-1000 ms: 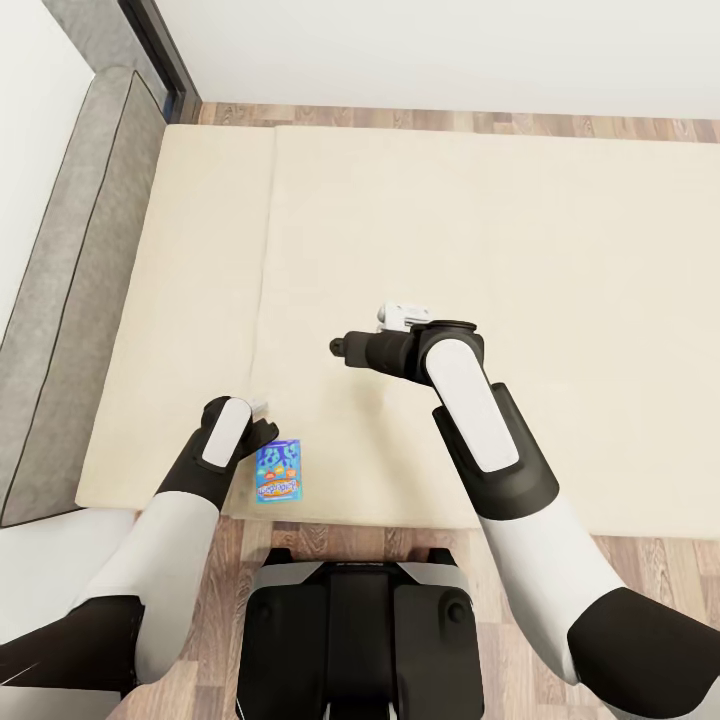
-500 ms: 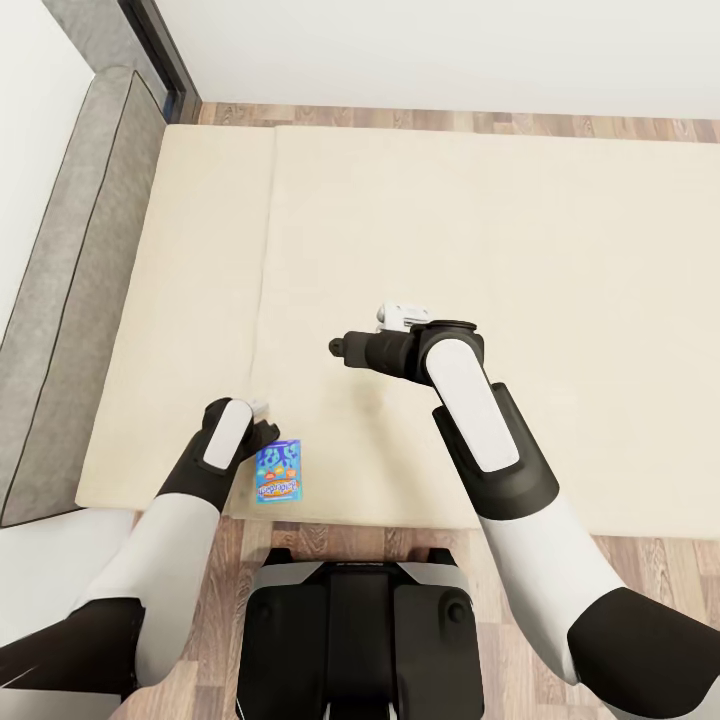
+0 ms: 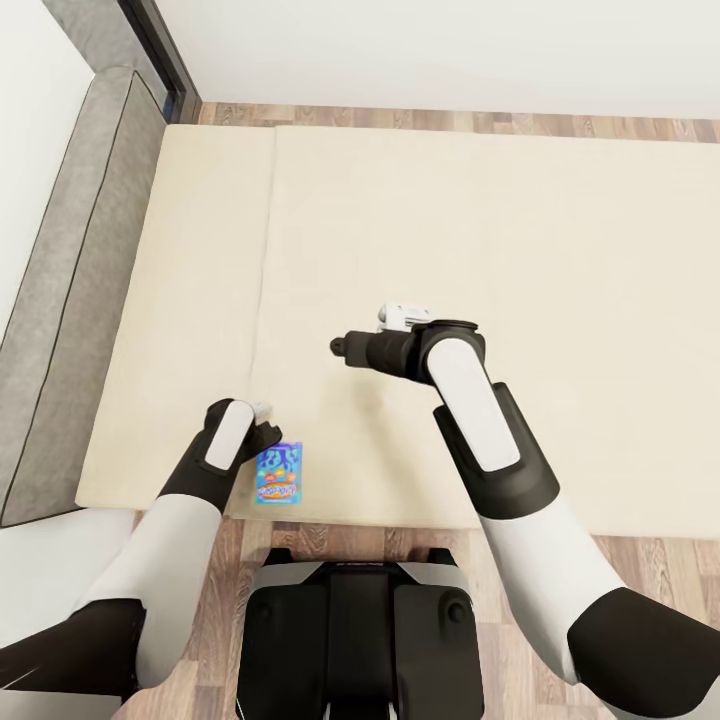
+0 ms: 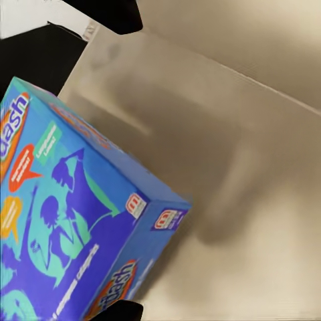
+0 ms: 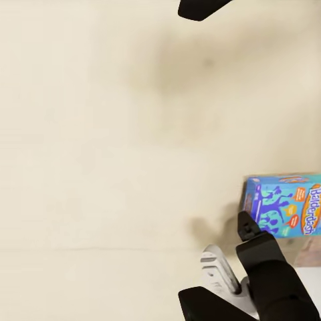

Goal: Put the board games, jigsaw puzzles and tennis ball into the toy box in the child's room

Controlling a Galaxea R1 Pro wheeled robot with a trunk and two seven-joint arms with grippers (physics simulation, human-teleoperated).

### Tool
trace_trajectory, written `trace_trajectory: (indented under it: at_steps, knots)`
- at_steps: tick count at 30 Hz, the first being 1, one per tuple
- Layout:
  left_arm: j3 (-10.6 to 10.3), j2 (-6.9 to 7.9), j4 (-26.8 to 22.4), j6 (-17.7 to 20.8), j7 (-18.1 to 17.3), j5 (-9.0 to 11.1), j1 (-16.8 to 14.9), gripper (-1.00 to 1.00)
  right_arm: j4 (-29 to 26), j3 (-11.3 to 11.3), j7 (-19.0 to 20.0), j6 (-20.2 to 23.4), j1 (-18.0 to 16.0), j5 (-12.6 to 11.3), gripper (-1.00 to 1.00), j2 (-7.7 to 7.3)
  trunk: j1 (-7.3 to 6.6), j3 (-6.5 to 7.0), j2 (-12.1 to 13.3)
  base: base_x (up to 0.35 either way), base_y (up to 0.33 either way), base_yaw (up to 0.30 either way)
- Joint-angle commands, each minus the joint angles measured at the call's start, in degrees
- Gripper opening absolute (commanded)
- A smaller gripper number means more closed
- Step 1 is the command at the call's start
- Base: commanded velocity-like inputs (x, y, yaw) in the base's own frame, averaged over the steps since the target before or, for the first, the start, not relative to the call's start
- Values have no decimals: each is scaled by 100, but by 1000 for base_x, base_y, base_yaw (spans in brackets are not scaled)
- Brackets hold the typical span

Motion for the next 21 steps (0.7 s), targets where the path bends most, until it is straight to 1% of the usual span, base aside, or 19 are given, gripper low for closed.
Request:
trace_trajectory:
  at_steps: [1, 5, 7, 12, 21]
  knots:
    - [12, -14, -8, 63, 57, 60, -4, 100, -3, -19, -60, 23, -5, -49, 100, 1, 3, -7, -9, 0, 0, 0]
    - [9, -27, -8, 210, 96, 62, -9, 100, -3, -46, -60, 23, -5, -49, 100, 1, 3, -7, -9, 0, 0, 0]
    - [6, -41, -8, 249, 182, 63, -13, 100, -3, -52, -61, 23, -5, -49, 100, 1, 3, -7, -9, 0, 0, 0]
    - [26, -116, -8, 268, 358, 65, -13, 100, -3, -55, -56, 51, -7, -49, 100, 1, 3, -7, -9, 0, 0, 0]
    - [54, -136, -8, 276, 408, 68, -15, 100, -3, -58, -53, 100, -13, -49, 100, 1, 3, -7, -9, 0, 0, 0]
